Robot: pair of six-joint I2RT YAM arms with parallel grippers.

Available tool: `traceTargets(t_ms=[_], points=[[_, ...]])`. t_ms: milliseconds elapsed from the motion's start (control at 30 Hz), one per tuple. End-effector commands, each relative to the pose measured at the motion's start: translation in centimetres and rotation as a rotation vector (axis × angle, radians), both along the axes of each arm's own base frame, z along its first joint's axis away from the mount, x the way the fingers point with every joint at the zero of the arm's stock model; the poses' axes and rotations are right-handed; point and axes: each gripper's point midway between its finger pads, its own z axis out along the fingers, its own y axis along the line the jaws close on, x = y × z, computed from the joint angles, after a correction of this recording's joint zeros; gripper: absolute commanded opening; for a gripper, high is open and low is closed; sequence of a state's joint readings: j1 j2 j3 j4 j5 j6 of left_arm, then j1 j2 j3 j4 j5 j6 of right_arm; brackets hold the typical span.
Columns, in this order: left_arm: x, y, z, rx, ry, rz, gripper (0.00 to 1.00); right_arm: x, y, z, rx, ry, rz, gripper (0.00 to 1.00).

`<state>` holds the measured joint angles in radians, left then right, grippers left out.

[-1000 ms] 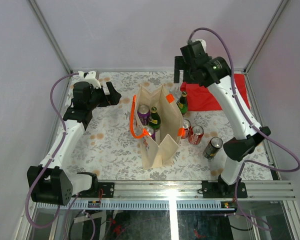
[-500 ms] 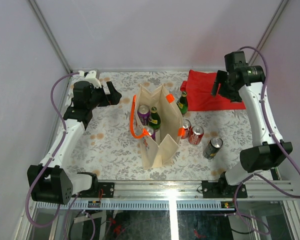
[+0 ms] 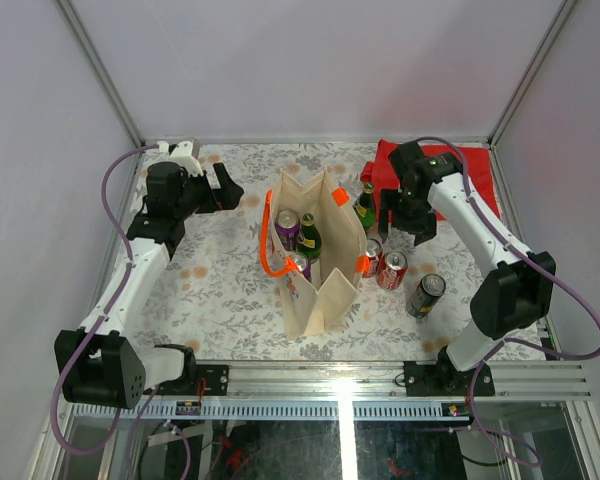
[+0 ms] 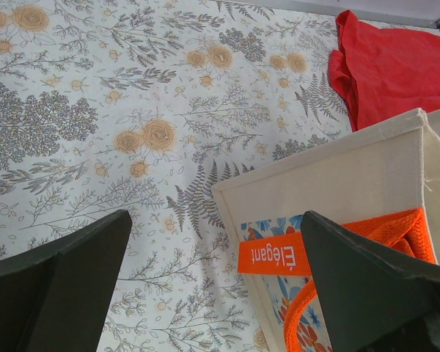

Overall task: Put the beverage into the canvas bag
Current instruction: Pick up the drink from the center of the board.

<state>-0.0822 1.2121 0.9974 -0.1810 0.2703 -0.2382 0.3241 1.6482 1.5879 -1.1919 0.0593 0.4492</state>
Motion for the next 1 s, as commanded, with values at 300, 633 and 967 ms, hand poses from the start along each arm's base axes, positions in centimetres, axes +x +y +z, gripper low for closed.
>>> traceTargets(t_ms=[300, 633, 967], points=[[0.1, -0.1, 0.9, -0.016, -0.021, -0.011, 1.0, -2.4, 2.1, -2.9, 0.023, 0.027, 0.053, 0.83], [0.1, -0.1, 1.0, -0.004, -0.024, -0.019, 1.0, -2.6, 1.8, -5.0, -0.018, 0.056, 0.059, 0.83], [0.3, 0.0, 1.2, 0.006, -0.028, -0.02, 1.0, -2.7, 1.2, -7.6, -0.059, 0.086, 0.068, 0.83]])
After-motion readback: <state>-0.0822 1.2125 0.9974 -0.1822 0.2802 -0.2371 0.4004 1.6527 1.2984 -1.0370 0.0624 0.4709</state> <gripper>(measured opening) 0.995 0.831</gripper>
